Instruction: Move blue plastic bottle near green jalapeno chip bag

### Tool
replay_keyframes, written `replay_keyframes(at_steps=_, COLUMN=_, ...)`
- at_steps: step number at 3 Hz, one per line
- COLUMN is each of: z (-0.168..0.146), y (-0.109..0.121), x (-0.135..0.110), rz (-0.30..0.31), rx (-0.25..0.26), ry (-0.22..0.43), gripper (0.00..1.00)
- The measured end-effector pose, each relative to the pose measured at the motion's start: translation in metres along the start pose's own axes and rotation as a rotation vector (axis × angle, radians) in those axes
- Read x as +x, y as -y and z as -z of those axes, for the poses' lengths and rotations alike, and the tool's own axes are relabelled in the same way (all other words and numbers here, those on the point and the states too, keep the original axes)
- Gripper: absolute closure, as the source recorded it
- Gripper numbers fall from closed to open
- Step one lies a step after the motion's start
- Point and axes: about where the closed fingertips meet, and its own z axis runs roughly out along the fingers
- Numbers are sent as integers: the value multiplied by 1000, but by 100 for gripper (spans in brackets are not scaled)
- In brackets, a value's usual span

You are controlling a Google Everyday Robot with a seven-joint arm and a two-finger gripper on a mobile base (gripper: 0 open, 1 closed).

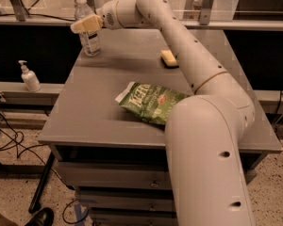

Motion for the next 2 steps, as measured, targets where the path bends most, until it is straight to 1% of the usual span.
replay_keyframes(at_steps=1, z=0, y=17, x=-9, rz=18, rx=58, ry=32, gripper=41)
replay_keyframes(at_steps=2, z=4, y=28, x=-20, rz=34, rx=102, ry=58, gripper=65)
